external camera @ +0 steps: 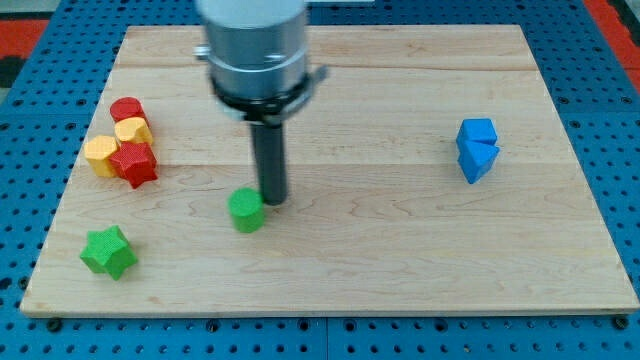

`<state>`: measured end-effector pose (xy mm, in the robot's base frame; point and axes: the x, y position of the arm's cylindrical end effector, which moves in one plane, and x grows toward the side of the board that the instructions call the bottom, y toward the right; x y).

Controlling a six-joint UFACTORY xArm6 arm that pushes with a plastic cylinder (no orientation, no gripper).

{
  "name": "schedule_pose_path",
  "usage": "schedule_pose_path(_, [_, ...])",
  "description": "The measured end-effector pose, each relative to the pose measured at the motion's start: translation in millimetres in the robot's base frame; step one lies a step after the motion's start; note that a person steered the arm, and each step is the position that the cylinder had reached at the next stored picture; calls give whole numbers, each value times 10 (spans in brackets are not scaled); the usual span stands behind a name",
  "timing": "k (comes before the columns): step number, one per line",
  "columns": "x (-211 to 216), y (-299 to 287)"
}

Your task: Push the green circle diagonally above the green star

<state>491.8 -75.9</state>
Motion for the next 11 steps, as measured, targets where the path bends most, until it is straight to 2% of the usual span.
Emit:
schedule_pose_path(1, [388, -351])
schedule_pose_path(2, [500, 55])
schedule_pose_path(3, [841, 101])
schedule_pose_path(4, [845, -395])
schedule_pose_path(5, [818, -539])
schedule_pose_path(8, [521, -613])
schedule_pose_path(9, [494, -286])
schedule_pose_path(11, [170, -335])
